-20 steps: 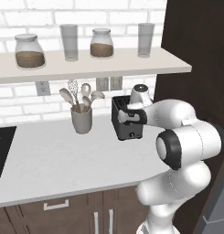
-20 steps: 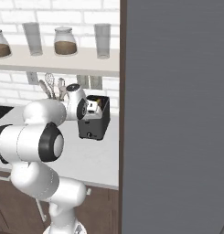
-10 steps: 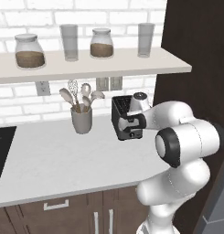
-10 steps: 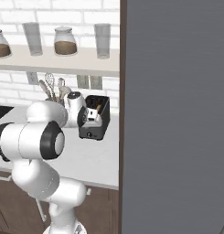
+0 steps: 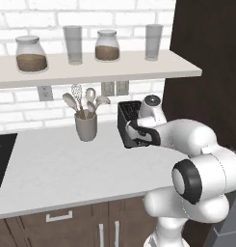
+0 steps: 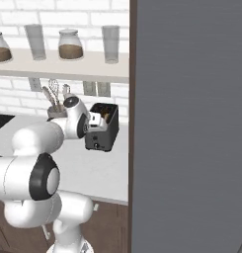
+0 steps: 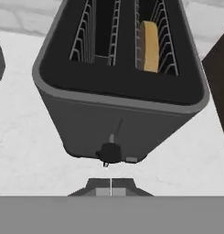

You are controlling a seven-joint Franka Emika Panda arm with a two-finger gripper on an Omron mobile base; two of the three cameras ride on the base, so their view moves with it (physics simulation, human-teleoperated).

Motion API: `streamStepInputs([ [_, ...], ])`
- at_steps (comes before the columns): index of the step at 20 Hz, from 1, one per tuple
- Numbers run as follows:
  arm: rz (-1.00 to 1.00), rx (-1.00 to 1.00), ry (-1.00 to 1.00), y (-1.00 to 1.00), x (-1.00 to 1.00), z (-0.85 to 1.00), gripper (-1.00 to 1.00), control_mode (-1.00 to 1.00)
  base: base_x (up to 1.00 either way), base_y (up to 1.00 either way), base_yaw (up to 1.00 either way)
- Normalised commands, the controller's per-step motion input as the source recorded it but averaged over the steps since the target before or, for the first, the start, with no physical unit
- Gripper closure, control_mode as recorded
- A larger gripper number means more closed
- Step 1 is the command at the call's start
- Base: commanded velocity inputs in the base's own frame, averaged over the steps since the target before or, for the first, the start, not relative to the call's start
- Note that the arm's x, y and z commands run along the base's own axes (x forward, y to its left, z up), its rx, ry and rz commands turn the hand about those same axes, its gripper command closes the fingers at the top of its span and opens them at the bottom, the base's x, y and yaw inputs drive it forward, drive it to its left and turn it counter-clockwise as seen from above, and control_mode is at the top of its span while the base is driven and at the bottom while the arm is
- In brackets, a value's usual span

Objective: Start the toaster. Once the lever pops up, take the bread to the plate on the dining counter.

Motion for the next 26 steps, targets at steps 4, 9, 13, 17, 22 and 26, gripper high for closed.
streamStepInputs([
  [4, 0.0, 0.0, -0.18, 0.0, 0.08, 0.51, 1.0, -1.0, 0.0, 0.0, 0.0],
  [9, 0.0, 0.0, -0.07, 0.0, 0.31, 0.05, 1.0, -1.0, 0.0, 0.0, 0.0],
  [13, 0.0, 0.0, -0.13, 0.0, 0.06, 0.43, 1.0, -1.0, 0.0, 0.0, 0.0],
  [17, 0.0, 0.02, -0.15, 0.0, -0.08, 0.85, 1.0, -1.0, 0.0, 0.0, 0.0],
  [22, 0.0, 0.0, -0.05, -0.03, -0.06, 0.57, 1.0, -1.0, 0.0, 0.0, 0.0],
  [26, 0.0, 0.0, 0.0, -0.13, -0.05, 0.27, 1.0, -1.0, 0.0, 0.0, 0.0],
])
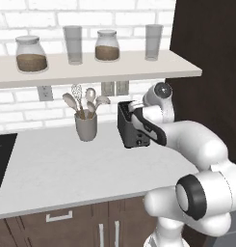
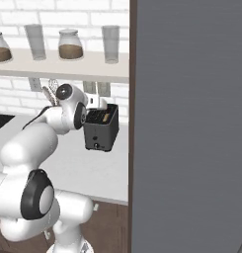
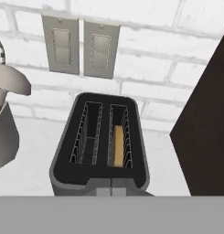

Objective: Start the toaster. Once the lever pops up, take the bread to the plate on the dining counter.

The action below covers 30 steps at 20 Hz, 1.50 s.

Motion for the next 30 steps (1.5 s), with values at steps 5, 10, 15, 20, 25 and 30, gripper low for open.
streamStepInputs([
  [5, 0.0, 0.0, 0.0, -0.05, -0.26, 0.02, 1.0, -1.0, 0.0, 0.0, 0.0],
  [10, 0.0, 0.0, -0.01, 0.0, -0.19, 0.0, 1.0, -1.0, 0.0, 0.0, 0.0],
  [15, 0.0, 0.0, 0.0, 0.0, 0.0, 0.01, 1.0, -1.0, 0.0, 0.0, 0.0],
  [20, 0.0, 0.0, 0.0, 0.0, 0.0, 0.01, 1.0, -1.0, 0.0, 0.0, 0.0],
  [25, 0.0, 0.0, 0.0, 0.0, 0.0, 0.05, -1.0, -1.0, 0.0, 0.0, 0.0],
  [30, 0.0, 0.0, 0.0, 0.0, 0.0, 0.01, -1.0, -1.0, 0.0, 0.0, 0.0],
])
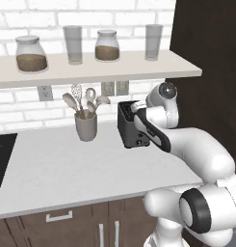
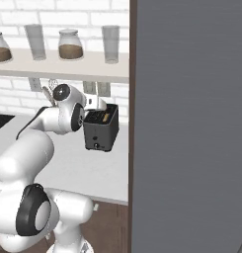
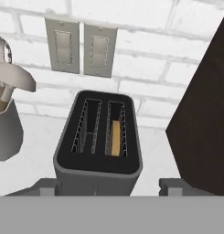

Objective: Start the toaster. Once the lever pops up, take the bread to the plate on the dining counter.

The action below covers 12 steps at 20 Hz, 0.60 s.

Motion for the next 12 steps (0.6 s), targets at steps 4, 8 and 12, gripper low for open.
streamStepInputs([
  [4, 0.0, 0.0, 0.0, -0.09, 0.0, 0.0, -1.0, -1.0, 0.0, 0.0, 0.0],
  [8, 0.0, 0.0, 0.0, -0.11, -0.04, 0.0, -1.0, -1.0, 0.0, 0.0, 0.0],
  [12, 0.0, 0.01, 0.0, -0.04, -0.08, 0.0, -1.0, -1.0, 0.0, 0.0, 0.0],
])
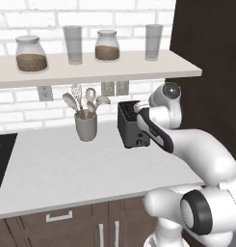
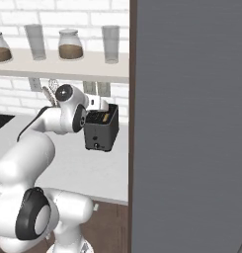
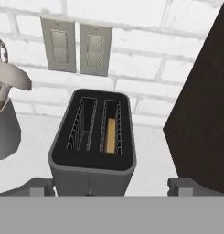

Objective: Start the toaster. Once the lever pops up, take the bread to the plate on the dining counter.

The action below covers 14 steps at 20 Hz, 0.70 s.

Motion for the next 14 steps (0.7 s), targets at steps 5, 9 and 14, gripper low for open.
streamStepInputs([
  [5, 0.0, 0.0, 0.1, 0.0, -0.04, 0.21, -1.0, -1.0, 0.0, 0.0, 0.0],
  [9, 0.0, 0.0, 0.22, 0.0, 0.0, 0.36, -1.0, -1.0, 0.0, 0.0, 0.0],
  [14, 0.0, 0.04, 0.13, 0.0, 0.0, -0.06, -1.0, -1.0, 0.0, 0.0, 0.0],
])
